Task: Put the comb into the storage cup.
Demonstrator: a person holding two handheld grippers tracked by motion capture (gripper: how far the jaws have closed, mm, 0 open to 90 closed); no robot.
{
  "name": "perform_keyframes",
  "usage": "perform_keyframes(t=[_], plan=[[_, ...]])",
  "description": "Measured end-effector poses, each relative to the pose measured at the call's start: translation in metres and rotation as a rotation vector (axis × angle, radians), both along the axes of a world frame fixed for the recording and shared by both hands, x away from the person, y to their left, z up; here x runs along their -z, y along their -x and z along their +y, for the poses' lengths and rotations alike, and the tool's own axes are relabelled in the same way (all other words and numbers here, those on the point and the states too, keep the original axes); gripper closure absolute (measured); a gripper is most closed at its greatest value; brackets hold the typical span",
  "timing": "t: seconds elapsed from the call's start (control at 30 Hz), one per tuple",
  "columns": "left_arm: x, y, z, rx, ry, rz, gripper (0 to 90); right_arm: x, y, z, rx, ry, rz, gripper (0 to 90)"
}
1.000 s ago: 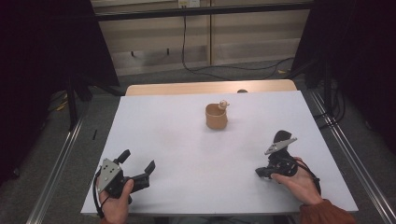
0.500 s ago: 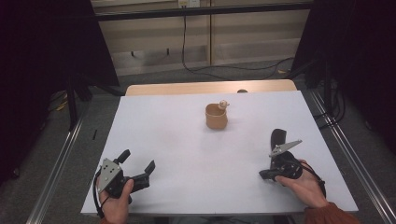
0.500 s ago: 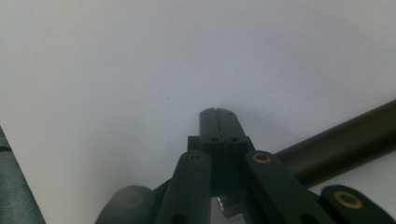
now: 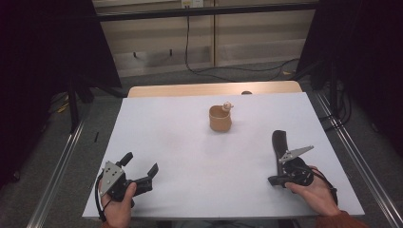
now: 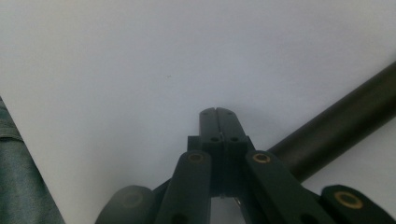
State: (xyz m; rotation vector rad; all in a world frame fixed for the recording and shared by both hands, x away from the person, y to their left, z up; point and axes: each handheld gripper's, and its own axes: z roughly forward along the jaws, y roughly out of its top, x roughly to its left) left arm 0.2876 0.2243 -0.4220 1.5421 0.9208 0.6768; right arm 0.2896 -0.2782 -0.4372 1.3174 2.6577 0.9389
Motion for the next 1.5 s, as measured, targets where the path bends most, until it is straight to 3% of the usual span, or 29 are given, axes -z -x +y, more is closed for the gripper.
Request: perform_keyframes(t=[1.5], plan=[[0.0, -0.001, 0.001, 0.003, -0.006, 0.007, 2.2, -0.001, 0.018, -0.022, 0.051, 0.006, -0.003, 90.0]])
